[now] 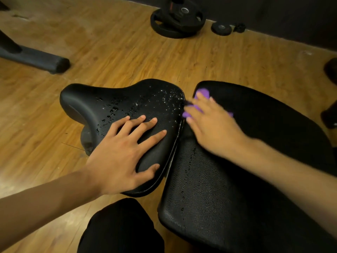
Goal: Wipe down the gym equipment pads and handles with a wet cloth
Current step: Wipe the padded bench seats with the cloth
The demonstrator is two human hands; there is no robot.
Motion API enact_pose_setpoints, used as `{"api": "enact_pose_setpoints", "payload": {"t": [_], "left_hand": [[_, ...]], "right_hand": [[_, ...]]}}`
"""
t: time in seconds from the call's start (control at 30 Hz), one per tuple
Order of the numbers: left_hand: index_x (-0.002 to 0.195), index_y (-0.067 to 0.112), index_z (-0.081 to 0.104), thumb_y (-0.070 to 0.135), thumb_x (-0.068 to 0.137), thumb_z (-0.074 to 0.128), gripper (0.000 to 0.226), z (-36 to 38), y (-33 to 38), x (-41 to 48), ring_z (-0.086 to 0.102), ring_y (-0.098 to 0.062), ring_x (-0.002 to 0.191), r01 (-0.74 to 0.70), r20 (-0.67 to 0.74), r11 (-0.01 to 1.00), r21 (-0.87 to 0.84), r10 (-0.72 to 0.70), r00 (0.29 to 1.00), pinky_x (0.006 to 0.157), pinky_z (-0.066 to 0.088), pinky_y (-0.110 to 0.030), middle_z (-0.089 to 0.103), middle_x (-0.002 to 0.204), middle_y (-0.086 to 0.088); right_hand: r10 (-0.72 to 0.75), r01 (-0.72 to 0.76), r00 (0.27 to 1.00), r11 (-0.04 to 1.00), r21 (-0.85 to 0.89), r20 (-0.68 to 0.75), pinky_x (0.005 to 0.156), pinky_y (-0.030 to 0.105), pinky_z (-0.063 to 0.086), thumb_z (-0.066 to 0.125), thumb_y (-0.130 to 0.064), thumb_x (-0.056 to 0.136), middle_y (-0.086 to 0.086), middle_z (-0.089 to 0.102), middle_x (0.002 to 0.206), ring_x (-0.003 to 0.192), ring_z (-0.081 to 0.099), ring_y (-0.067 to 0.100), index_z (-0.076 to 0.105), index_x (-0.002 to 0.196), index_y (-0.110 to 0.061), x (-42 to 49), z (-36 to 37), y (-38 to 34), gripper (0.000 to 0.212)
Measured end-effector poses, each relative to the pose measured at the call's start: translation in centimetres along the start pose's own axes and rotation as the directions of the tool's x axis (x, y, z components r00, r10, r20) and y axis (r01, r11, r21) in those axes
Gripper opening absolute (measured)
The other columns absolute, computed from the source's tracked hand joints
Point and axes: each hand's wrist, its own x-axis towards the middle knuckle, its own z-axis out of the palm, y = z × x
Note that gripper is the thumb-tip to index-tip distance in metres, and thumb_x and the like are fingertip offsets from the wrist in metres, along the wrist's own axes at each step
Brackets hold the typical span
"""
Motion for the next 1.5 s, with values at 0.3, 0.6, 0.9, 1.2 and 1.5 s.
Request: {"api": "enact_pose_setpoints", "payload": {"t": [0.3,0.6,0.9,1.2,1.5], "left_hand": [[0.158,0.03,0.042,0.068,0.092,0.043,0.076,0.1,-0.3,0.0,0.035,-0.031,0.151,0.0,-0.029,1.0,-0.019,-0.001,1.0,0.123,0.021,-0.051,0.04,0.163,-0.005],[0.158,0.03,0.042,0.066,0.091,0.047,0.077,0.2,-0.6,-0.2,0.036,-0.032,0.151,-0.015,-0.04,0.999,-0.039,0.014,0.999,0.122,0.027,-0.055,0.042,0.162,-0.006],[0.158,0.03,0.042,0.068,0.089,0.048,0.078,0.4,-0.6,-0.2,0.034,-0.031,0.152,-0.012,-0.032,0.999,-0.049,0.011,0.999,0.123,0.024,-0.053,0.041,0.163,-0.005],[0.156,0.029,0.045,0.067,0.089,0.049,0.077,0.3,-0.6,0.0,0.036,-0.031,0.151,-0.011,-0.051,0.999,-0.051,0.008,0.999,0.123,0.024,-0.052,0.042,0.161,-0.005],[0.156,0.03,0.045,0.067,0.088,0.05,0.078,0.3,-0.6,-0.1,0.036,-0.03,0.151,-0.013,-0.051,0.998,-0.057,0.01,0.999,0.123,0.025,-0.052,0.042,0.161,-0.004]], "right_hand": [[0.09,-0.078,0.99,0.992,-0.103,0.112,0.104,0.044,0.039,0.031,-0.036,0.108,0.021,0.056,0.131,0.124,0.051,0.038,0.062,0.124,-0.003,8.2,-0.9,4.4,0.048],[-0.022,0.027,0.991,0.999,-0.038,0.129,0.125,0.051,0.013,0.014,-0.049,0.098,0.022,0.042,0.155,0.152,0.022,0.044,0.057,0.139,-0.007,-0.8,-0.4,-1.4,0.073],[0.045,-0.045,0.999,0.999,0.007,-0.008,0.126,0.049,0.011,0.026,-0.036,0.104,0.027,0.052,0.144,0.149,0.028,0.044,0.063,0.13,0.0,2.8,0.1,0.0,0.058],[0.072,-0.076,0.995,0.995,0.06,0.067,0.123,0.044,0.021,0.034,-0.03,0.109,0.022,0.046,0.153,0.146,0.037,0.036,0.041,0.154,-0.018,8.8,-0.4,4.4,0.047],[-0.065,0.068,0.998,0.984,0.166,-0.021,0.125,0.03,0.007,0.047,-0.028,0.107,0.016,0.037,0.161,0.152,0.029,0.028,0.037,0.153,-0.005,0.1,-0.2,-0.2,0.053]]}}
